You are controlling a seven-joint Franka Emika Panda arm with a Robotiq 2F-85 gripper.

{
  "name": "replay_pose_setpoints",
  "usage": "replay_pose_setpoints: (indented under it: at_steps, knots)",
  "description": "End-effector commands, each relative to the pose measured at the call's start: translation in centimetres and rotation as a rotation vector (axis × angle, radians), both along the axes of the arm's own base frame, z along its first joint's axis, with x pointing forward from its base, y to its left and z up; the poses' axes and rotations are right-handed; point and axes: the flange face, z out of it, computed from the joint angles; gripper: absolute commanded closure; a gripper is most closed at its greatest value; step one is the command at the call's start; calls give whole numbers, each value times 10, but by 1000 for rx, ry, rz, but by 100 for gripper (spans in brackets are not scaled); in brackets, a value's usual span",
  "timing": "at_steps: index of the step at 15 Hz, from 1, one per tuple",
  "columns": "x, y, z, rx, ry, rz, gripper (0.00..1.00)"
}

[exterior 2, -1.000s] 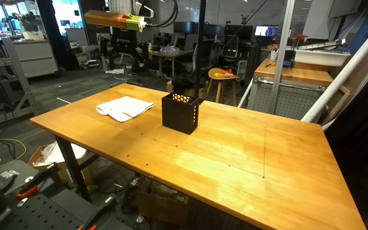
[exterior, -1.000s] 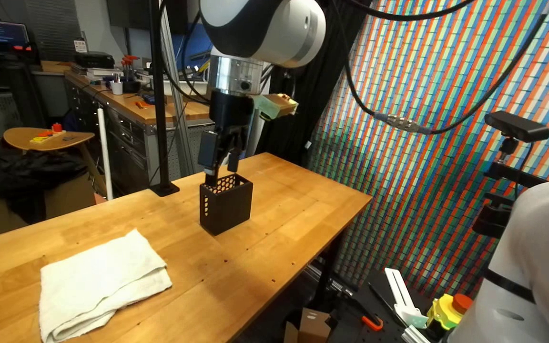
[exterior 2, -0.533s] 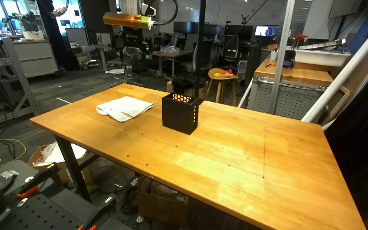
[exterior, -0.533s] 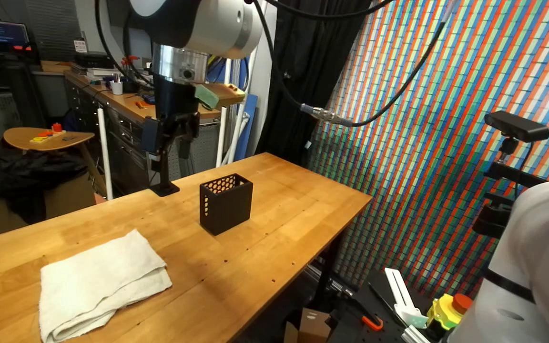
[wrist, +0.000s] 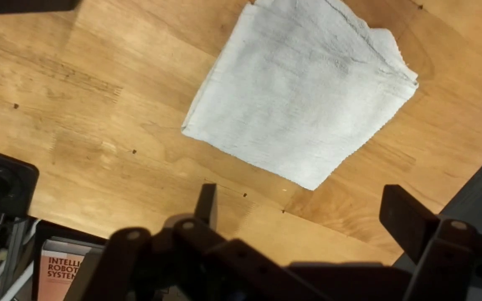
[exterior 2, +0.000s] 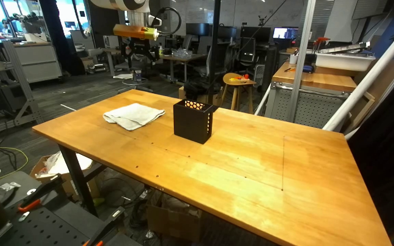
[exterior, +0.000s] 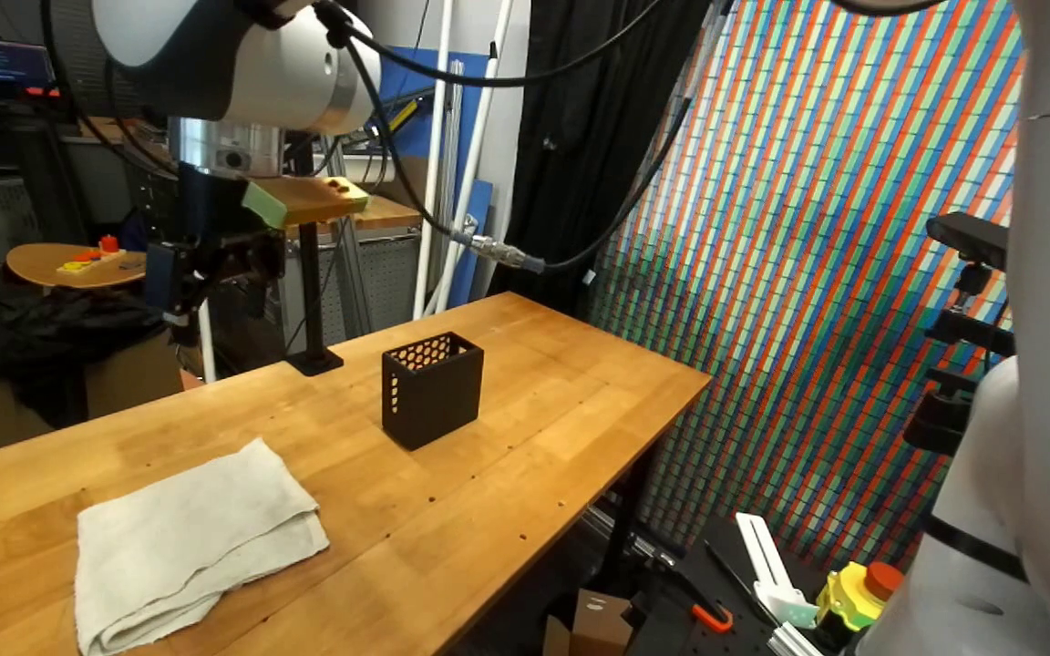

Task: Pick up the cloth from the table and put it in the box

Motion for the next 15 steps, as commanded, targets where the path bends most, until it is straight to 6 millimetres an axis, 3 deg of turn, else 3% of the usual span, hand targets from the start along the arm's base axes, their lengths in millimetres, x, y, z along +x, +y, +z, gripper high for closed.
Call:
replay_pose_setpoints:
  at_steps: [1, 7, 15]
  knots:
    - [27, 37, -20, -15, -1, -14, 0]
    - [35, 66, -87, -44, 56, 1, 0]
    - [42, 75, -176, -37, 144, 22, 0]
